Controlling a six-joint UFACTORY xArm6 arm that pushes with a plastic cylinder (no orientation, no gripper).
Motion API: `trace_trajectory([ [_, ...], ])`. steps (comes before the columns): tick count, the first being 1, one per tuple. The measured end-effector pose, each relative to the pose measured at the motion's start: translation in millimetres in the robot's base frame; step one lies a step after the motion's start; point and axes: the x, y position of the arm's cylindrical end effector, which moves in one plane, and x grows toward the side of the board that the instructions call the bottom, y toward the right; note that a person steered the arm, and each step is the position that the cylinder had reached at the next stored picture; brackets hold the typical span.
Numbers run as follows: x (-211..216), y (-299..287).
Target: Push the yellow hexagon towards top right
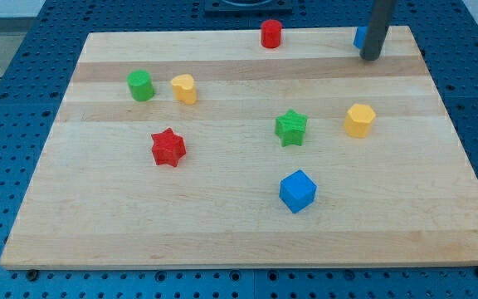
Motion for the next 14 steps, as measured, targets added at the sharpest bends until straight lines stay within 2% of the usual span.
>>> trace_trajectory([
  [1,43.3,17.5],
  [2,90.2,66.9],
  [3,193.0,63.0],
  [4,255.5,-0.6],
  [5,247.8,-56.7],
  [6,209.7,-66.5],
  [8,152.9,-60.4],
  [10,113.8,-46.2],
  [11,149.3,-39.7],
  [12,143.9,-23.0],
  [14,77.6,-15.5],
])
